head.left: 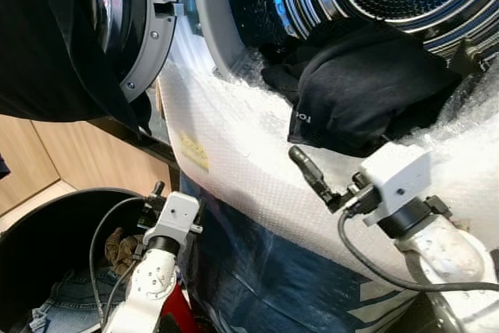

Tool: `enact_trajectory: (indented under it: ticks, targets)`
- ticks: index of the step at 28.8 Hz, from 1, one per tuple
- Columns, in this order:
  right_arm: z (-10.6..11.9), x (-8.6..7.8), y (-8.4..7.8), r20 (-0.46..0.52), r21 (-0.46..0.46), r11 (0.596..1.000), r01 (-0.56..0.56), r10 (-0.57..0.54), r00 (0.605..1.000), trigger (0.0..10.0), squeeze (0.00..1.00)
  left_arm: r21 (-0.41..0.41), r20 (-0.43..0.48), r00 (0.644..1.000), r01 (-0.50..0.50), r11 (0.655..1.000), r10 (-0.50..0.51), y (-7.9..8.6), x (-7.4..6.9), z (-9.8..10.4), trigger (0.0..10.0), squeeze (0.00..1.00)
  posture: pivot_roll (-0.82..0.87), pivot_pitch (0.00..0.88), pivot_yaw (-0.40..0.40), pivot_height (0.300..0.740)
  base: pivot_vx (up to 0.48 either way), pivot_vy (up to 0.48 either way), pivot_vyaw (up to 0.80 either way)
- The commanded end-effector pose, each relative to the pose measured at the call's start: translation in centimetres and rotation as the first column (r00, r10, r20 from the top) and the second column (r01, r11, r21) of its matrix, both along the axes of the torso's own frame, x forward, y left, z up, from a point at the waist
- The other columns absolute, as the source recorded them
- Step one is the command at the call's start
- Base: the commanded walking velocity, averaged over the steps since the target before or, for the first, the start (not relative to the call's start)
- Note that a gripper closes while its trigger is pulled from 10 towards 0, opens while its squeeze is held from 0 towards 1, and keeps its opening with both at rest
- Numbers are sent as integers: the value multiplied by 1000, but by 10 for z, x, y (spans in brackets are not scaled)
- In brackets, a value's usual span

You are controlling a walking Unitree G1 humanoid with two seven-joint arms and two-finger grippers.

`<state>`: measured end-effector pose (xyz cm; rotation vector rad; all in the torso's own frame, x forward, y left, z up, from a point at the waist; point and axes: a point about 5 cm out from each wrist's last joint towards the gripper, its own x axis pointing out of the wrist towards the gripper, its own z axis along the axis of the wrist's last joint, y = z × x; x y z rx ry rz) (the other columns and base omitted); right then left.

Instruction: Clothes washing

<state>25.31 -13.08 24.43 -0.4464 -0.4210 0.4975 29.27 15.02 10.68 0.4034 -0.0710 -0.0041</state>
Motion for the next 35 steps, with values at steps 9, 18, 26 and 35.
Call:
enact_trajectory:
  ticks: [9,18,26,35]
  targets:
    - [18,20,-3,164,-4,993,121,-119,979,10000,0,7,5,1000,-16,1000,16,1,0,0,10000,0,54,42,-112,740,0,0,0]
    - [11,22,5,114,-112,993,-45,58,992,10000,0,10,11,1000,-30,1000,29,4,1,1,10000,0,58,43,-116,740,0,0,0]
    - [2,23,8,96,-210,974,-79,101,990,10000,0,5,10,999,-37,999,36,4,1,1,10000,0,60,42,-116,740,0,0,0]
    - [6,40,-9,201,-306,944,120,-59,978,10000,0,10,14,999,-34,999,34,4,1,2,10000,0,67,34,-114,740,0,0,0]
